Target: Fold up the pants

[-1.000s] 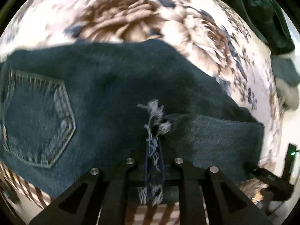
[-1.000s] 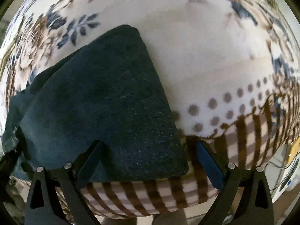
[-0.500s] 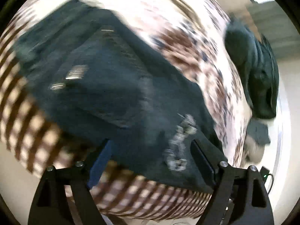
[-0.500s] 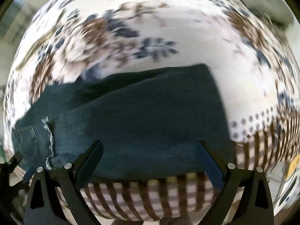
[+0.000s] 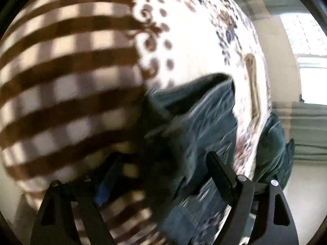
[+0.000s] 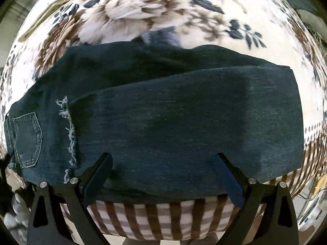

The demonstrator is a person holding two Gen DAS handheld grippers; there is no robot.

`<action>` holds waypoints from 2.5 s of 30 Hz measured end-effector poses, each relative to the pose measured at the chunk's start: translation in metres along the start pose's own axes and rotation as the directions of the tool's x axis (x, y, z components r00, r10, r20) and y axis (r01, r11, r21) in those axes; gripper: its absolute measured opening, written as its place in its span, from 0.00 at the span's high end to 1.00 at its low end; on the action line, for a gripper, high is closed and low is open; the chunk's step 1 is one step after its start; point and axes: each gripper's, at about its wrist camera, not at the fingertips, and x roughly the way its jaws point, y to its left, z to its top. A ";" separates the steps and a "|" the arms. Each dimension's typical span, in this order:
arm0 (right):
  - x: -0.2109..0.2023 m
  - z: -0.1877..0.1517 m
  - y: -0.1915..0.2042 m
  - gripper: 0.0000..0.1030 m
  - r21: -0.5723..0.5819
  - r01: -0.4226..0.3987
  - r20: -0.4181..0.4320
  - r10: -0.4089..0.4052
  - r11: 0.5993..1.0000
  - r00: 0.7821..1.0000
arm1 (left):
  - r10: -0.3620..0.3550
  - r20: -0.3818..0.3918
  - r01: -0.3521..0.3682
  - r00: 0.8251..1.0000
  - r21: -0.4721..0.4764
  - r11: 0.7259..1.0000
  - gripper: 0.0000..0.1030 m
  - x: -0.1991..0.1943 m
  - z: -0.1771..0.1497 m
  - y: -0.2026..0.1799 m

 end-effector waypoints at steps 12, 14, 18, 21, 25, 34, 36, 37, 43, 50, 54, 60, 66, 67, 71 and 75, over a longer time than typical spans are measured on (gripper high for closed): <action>0.003 0.001 0.000 0.02 0.018 -0.023 0.004 0.023 1.000 1.000 | -0.015 0.128 0.008 0.992 0.055 0.998 0.77 -0.006 0.004 -0.017; -0.005 -0.006 -0.010 0.03 0.009 -0.019 0.014 0.019 1.000 1.000 | -0.023 0.147 0.002 0.989 0.140 0.990 0.81 -0.016 -0.002 -0.033; -0.023 -0.018 -0.029 0.03 -0.015 -0.040 0.036 0.041 0.999 0.999 | -0.076 0.175 0.015 0.982 0.325 0.945 0.82 -0.042 -0.025 -0.083; -0.034 -0.021 -0.046 0.03 -0.008 -0.070 0.044 0.071 0.997 0.997 | -0.137 0.172 0.046 0.975 0.453 0.890 0.83 -0.066 -0.059 -0.127; -0.056 -0.020 -0.090 0.03 0.042 -0.102 0.066 0.099 0.994 0.993 | -0.221 0.073 0.125 0.973 0.639 0.759 0.83 -0.079 -0.141 -0.190; -0.094 -0.015 -0.220 0.03 0.147 -0.020 0.119 0.003 0.989 0.993 | -0.081 -0.190 0.204 0.978 0.826 0.526 0.83 0.020 -0.340 -0.242; -0.092 -0.009 -0.243 0.03 0.173 0.008 0.117 -0.028 0.985 0.993 | -0.021 -0.226 0.205 0.974 0.836 0.509 0.83 0.051 -0.367 -0.240; -0.090 -0.007 -0.255 0.03 0.190 0.009 0.117 -0.031 0.982 0.993 | 0.016 -0.253 0.211 0.967 0.839 0.502 0.83 0.068 -0.378 -0.239; -0.074 0.006 -0.302 0.03 0.276 -0.024 0.099 -0.003 0.961 0.995 | 0.246 -0.304 0.142 0.920 0.846 0.515 0.82 0.133 -0.415 -0.227; -0.076 0.025 -0.325 0.03 0.354 -0.276 0.141 0.241 0.893 0.960 | 0.336 -0.328 0.127 0.883 0.856 0.501 0.27 0.122 -0.411 -0.242; -0.086 0.036 -0.310 0.03 0.315 -0.424 0.169 0.389 0.849 0.905 | 0.314 -0.321 0.120 0.893 0.844 0.523 0.14 0.096 -0.394 -0.245; -0.056 0.058 -0.255 0.03 0.203 -0.474 0.053 0.474 0.857 0.879 | 0.364 -0.126 -0.097 0.923 0.839 0.535 0.14 0.072 -0.325 -0.220; -0.015 0.061 -0.224 0.35 0.203 -0.414 0.021 0.419 0.887 0.908 | 0.450 -0.014 -0.275 0.893 0.775 0.569 0.14 0.078 -0.245 -0.176; -0.022 0.060 -0.218 0.70 0.178 -0.408 0.035 0.409 0.895 0.912 | 0.453 -0.005 -0.288 0.891 0.767 0.574 0.14 0.078 -0.233 -0.173; -0.056 0.052 -0.195 0.87 0.065 -0.305 0.084 0.299 0.950 0.950 | 0.443 0.014 -0.297 0.897 0.761 0.577 0.14 0.080 -0.212 -0.174; -0.087 0.047 -0.219 0.89 0.090 -0.294 0.133 0.281 0.952 0.950 | 0.419 -0.027 -0.247 0.908 0.771 0.587 0.14 0.089 -0.205 -0.188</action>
